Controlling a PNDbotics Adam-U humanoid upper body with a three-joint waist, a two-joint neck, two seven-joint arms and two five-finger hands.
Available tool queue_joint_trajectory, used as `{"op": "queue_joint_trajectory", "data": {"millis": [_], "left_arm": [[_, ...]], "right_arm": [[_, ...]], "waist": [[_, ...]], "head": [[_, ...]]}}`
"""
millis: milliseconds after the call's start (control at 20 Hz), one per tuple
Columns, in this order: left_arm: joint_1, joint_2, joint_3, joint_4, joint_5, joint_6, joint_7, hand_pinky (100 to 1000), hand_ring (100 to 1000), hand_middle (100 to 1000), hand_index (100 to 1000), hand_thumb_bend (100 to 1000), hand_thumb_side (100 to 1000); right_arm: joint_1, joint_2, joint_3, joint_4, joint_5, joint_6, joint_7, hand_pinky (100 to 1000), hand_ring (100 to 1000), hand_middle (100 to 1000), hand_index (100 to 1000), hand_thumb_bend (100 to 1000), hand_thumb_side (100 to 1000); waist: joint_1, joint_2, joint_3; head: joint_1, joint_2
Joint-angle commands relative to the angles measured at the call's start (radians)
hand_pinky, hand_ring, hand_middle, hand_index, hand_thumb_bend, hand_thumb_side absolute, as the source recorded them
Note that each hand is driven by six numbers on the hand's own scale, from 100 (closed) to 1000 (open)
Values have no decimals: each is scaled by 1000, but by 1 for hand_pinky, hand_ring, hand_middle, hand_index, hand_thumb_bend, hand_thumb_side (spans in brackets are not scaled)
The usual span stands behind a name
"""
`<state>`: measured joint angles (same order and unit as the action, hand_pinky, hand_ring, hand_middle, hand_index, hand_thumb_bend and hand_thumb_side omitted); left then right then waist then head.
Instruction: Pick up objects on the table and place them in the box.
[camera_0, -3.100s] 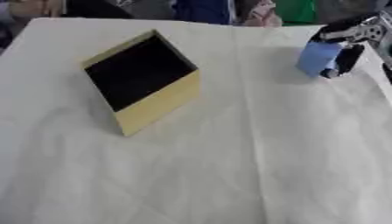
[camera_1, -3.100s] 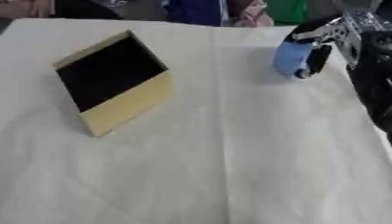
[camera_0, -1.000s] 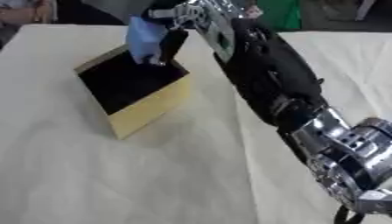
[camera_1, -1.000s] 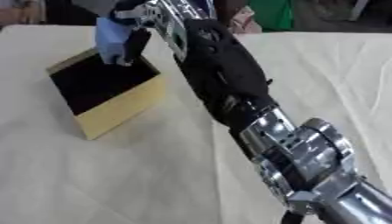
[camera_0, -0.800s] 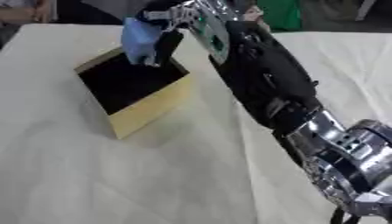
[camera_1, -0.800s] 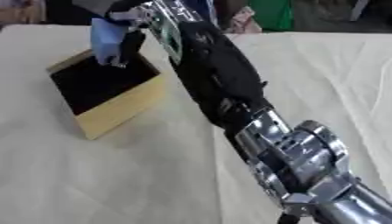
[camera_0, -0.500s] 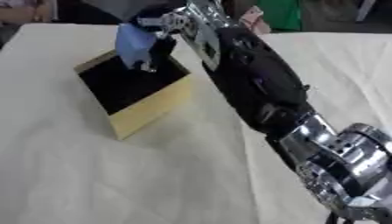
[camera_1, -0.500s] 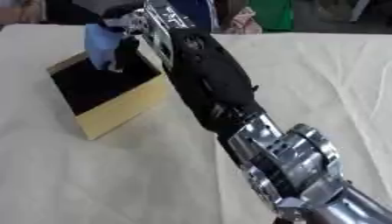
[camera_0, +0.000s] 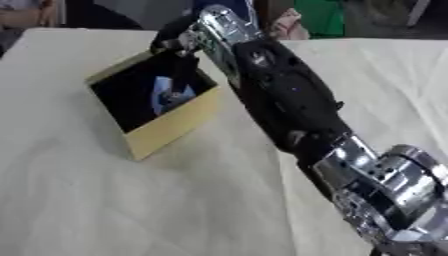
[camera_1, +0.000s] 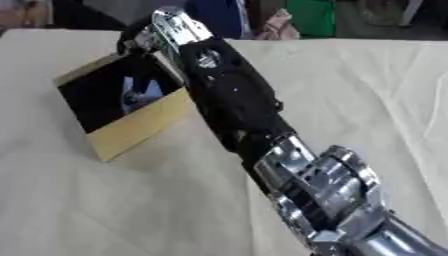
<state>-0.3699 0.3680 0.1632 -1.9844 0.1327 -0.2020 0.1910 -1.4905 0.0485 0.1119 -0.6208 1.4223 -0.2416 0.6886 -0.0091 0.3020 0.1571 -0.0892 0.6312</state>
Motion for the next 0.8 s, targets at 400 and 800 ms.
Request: {"op": "queue_joint_trajectory", "data": {"millis": [400,800], "left_arm": [[-14,8,1,-16,3,0,-2,663,604,613,874,100,887],[-9,10,4,-16,0,2,-2,664,604,614,875,100,889]], "right_arm": [[-34,2,-14,-12,25,14,-56,1000,1000,1000,1000,487,614],[-39,-47,-25,-78,-41,25,-90,1000,1000,1000,1000,357,583]], "waist": [[6,-19,2],[5,-23,-6]], "head": [[1,-15],[10,-17]]}}
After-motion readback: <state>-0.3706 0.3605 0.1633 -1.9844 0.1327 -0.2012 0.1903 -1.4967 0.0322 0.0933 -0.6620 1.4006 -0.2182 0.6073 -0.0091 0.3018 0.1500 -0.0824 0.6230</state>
